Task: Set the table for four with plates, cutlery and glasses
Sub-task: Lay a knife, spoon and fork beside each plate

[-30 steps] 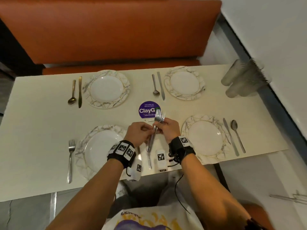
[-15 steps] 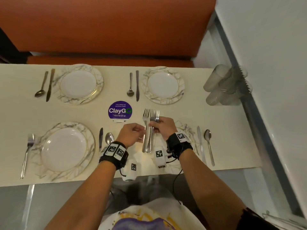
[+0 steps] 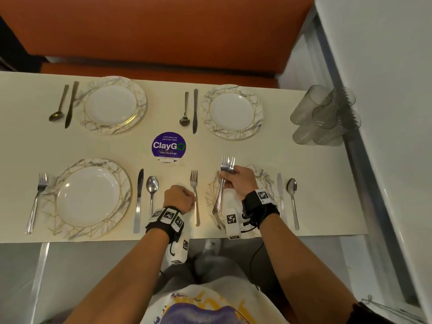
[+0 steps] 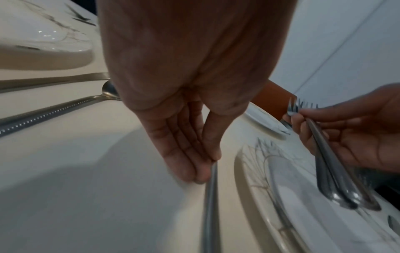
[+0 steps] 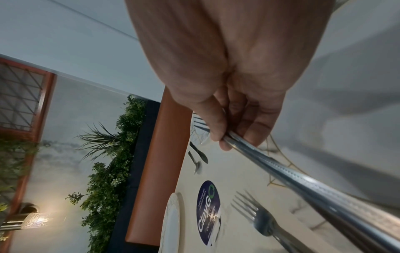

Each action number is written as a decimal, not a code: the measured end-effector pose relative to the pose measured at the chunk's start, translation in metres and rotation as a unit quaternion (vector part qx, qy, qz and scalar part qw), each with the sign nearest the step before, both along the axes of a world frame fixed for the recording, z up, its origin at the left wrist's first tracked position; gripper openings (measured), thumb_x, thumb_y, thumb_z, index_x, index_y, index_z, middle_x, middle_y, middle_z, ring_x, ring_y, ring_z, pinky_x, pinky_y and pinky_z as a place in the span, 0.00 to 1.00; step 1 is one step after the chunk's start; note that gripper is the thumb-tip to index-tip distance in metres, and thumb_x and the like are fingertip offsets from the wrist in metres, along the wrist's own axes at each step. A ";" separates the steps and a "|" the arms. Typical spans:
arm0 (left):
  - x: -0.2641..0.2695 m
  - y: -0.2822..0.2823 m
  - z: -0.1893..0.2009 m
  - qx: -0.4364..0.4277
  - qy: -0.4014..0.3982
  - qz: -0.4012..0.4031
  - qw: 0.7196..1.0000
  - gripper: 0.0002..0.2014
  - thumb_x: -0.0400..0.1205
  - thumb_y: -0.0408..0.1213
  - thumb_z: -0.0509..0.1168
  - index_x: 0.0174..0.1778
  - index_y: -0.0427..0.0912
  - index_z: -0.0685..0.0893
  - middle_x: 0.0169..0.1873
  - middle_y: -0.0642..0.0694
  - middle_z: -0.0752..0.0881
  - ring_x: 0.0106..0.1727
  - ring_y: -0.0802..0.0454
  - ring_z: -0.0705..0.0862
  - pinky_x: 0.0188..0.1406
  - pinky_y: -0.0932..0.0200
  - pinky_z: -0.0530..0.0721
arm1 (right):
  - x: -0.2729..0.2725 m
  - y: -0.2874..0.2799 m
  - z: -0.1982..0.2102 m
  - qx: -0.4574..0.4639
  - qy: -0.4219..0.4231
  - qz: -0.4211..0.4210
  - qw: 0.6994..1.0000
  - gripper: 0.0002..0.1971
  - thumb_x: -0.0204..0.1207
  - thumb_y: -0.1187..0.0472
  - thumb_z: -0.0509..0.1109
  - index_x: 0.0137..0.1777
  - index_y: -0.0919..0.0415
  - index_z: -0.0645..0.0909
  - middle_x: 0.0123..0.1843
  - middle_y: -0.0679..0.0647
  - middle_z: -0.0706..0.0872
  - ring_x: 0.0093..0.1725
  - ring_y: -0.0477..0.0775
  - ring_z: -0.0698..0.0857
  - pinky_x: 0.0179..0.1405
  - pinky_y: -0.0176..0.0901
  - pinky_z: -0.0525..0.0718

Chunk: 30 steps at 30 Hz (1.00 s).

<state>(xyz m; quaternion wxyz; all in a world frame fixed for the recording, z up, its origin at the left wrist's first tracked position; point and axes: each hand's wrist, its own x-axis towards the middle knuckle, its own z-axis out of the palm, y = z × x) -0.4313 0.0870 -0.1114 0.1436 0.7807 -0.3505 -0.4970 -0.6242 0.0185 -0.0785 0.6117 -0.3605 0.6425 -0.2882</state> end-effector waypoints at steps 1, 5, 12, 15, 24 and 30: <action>-0.001 0.001 -0.001 0.002 0.003 0.000 1.000 0.08 0.78 0.27 0.74 0.35 0.41 0.93 0.32 0.46 0.94 0.43 0.45 0.94 0.53 0.46 0.93 | -0.001 0.001 0.000 -0.002 -0.001 -0.001 1.000 0.08 0.77 0.73 0.74 0.49 0.60 0.89 0.49 0.68 0.92 0.46 0.61 0.90 0.46 0.53 0.91; -0.005 0.004 -0.002 -0.005 -0.014 -0.016 1.000 0.05 0.80 0.31 0.75 0.38 0.41 0.93 0.35 0.46 0.94 0.43 0.47 0.93 0.54 0.48 0.93 | -0.006 0.006 0.000 -0.007 0.002 -0.009 1.000 0.09 0.77 0.72 0.74 0.48 0.57 0.89 0.46 0.64 0.92 0.45 0.57 0.90 0.40 0.45 0.87; -0.010 -0.003 0.000 -0.044 -0.101 -0.044 0.993 0.10 0.83 0.46 0.74 0.47 0.42 0.92 0.42 0.46 0.91 0.41 0.52 0.84 0.46 0.59 0.80 | -0.017 0.011 -0.003 -0.004 0.013 -0.015 1.000 0.08 0.77 0.72 0.73 0.50 0.60 0.89 0.41 0.59 0.92 0.43 0.58 0.89 0.40 0.47 0.88; -0.010 -0.005 -0.002 -0.043 -0.100 -0.045 0.993 0.08 0.84 0.43 0.73 0.48 0.43 0.94 0.45 0.44 0.93 0.45 0.48 0.86 0.49 0.56 0.84 | -0.020 0.012 -0.004 -0.003 0.015 -0.020 1.000 0.09 0.77 0.73 0.74 0.46 0.58 0.89 0.41 0.61 0.92 0.42 0.60 0.88 0.42 0.51 0.89; -0.017 0.001 -0.001 -0.042 -0.106 -0.041 0.993 0.13 0.84 0.40 0.73 0.33 0.57 0.87 0.39 0.52 0.90 0.42 0.51 0.86 0.43 0.57 0.82 | -0.025 0.015 -0.005 0.002 0.012 -0.020 1.000 0.08 0.77 0.72 0.73 0.49 0.59 0.89 0.43 0.62 0.93 0.42 0.59 0.88 0.42 0.50 0.90; -0.017 0.002 -0.002 -0.047 -0.092 -0.028 0.994 0.12 0.83 0.40 0.74 0.34 0.56 0.89 0.38 0.54 0.89 0.41 0.54 0.85 0.46 0.56 0.83 | -0.026 0.016 -0.004 0.001 0.008 -0.018 1.000 0.08 0.77 0.72 0.73 0.47 0.58 0.89 0.42 0.61 0.92 0.42 0.58 0.88 0.39 0.47 0.87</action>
